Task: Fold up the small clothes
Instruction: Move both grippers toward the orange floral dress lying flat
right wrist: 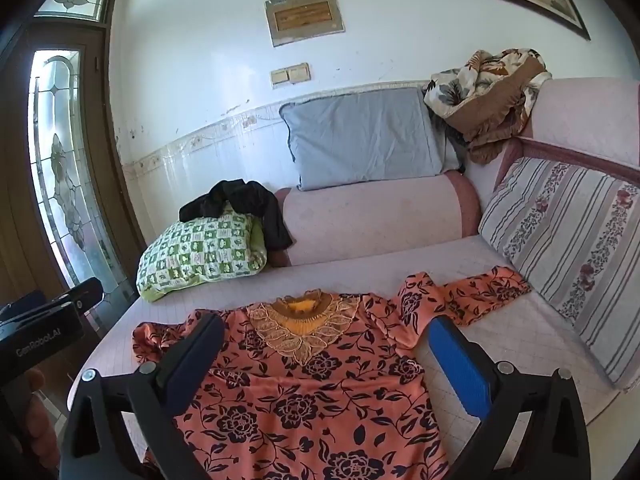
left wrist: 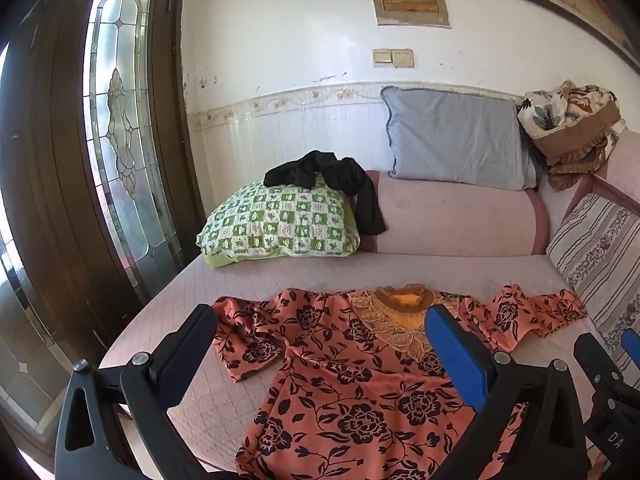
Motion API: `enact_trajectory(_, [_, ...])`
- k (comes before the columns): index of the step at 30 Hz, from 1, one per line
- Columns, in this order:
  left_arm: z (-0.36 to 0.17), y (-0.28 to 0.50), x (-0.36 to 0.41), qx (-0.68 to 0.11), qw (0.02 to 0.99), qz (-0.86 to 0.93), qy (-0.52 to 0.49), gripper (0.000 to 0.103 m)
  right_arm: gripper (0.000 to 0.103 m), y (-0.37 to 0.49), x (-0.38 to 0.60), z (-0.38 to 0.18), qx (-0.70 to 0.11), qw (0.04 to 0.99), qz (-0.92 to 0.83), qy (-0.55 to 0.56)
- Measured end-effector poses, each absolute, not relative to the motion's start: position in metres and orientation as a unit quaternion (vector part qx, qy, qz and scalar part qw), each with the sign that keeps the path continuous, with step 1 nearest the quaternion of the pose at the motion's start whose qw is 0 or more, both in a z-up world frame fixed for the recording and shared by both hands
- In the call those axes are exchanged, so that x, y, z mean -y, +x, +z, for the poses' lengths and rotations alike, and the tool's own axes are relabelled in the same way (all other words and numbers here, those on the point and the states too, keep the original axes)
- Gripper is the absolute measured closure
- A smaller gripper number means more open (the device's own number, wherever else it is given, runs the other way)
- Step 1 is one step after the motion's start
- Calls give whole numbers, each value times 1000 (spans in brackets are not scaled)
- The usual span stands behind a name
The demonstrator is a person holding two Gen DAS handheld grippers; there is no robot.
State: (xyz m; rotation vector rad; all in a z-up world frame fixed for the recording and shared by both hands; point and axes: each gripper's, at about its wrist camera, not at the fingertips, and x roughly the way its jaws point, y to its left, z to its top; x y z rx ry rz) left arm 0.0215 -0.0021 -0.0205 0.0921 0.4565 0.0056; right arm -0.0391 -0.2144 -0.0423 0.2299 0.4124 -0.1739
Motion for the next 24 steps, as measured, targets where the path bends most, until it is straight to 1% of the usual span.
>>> enact_trajectory(4, [-24, 25, 4, -228, 972, 8, 50, 0, 0, -41, 215, -43, -199, 969, -89, 116])
enact_trajectory(8, [-32, 29, 1, -233, 971, 14, 49, 0, 0, -32, 214, -56, -223, 965, -86, 111])
enact_trajectory(24, [-39, 34, -26, -227, 972, 51, 42, 0, 0, -22, 216, -68, -244, 958, -84, 123])
